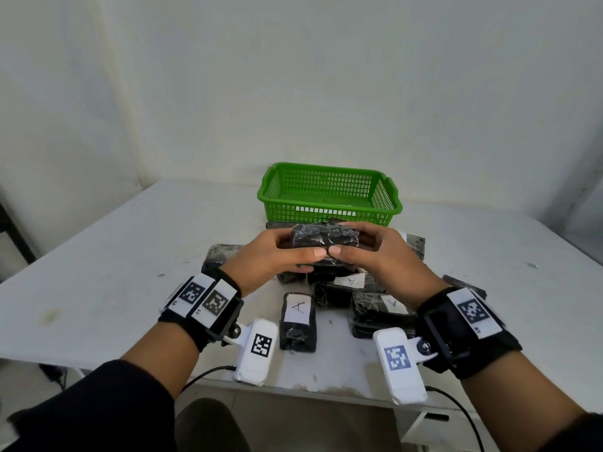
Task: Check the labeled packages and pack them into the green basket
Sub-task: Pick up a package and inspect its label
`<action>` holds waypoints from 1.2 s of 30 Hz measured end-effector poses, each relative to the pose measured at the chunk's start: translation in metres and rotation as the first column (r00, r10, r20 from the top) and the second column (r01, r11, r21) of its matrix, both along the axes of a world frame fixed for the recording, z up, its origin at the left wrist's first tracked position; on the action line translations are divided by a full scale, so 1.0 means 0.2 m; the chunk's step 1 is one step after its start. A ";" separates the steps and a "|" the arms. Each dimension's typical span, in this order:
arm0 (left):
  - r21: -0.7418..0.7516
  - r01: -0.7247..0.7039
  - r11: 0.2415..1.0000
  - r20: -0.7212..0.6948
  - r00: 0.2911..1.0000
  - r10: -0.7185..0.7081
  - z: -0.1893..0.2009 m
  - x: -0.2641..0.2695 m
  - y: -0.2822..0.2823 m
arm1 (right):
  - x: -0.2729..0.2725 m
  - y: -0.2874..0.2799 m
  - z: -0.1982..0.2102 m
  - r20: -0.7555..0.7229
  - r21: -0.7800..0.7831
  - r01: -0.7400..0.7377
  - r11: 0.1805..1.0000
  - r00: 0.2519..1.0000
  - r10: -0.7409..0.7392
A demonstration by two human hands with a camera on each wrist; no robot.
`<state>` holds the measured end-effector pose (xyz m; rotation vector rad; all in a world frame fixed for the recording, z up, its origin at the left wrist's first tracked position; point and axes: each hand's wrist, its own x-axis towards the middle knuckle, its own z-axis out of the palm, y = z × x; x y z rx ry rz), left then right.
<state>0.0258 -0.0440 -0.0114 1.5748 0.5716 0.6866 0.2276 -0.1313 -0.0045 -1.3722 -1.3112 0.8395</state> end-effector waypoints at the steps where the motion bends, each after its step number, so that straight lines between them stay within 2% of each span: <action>1: -0.004 -0.004 1.000 0.002 1.000 0.004 0.00 0.00 0.00 | 0.00 0.00 0.00 -0.016 0.015 0.000 1.000 1.000 0.000; 6: 0.101 -0.045 0.994 -0.013 0.999 0.046 0.02 0.00 -0.02 | -0.01 0.00 0.01 -0.037 0.033 -0.036 0.999 0.999 0.037; 11: 0.101 -0.014 0.995 0.017 1.000 0.012 0.04 0.00 -0.03 | 0.00 -0.01 0.06 0.007 0.050 -0.037 0.998 0.999 0.036; 16: 0.152 -0.059 0.987 0.032 0.998 0.055 0.04 0.00 -0.01 | 0.01 -0.03 0.05 0.044 0.070 -0.018 0.997 0.999 0.015; 21: 0.138 -0.004 0.990 -0.036 0.999 0.009 0.04 0.00 0.00 | 0.03 -0.02 0.05 0.028 0.011 -0.036 0.999 0.999 0.035; 28: 0.209 -0.034 0.977 -0.018 0.999 0.038 0.04 0.00 0.02 | 0.01 -0.02 0.06 0.040 -0.029 -0.042 0.999 0.998 0.043; 30: 0.217 -0.049 0.975 0.003 0.999 0.050 0.04 0.00 0.01 | 0.01 -0.02 0.06 -0.022 -0.087 -0.085 0.993 0.996 0.083; 33: 0.242 -0.056 0.969 0.008 0.998 0.056 0.03 0.00 0.02 | -0.01 -0.03 0.05 -0.280 -0.146 -0.214 0.966 0.945 0.168; 36: 0.250 -0.042 0.967 -0.019 0.999 0.048 0.03 -0.01 0.03 | -0.02 -0.03 0.05 -0.341 -0.107 -0.153 0.982 0.934 0.109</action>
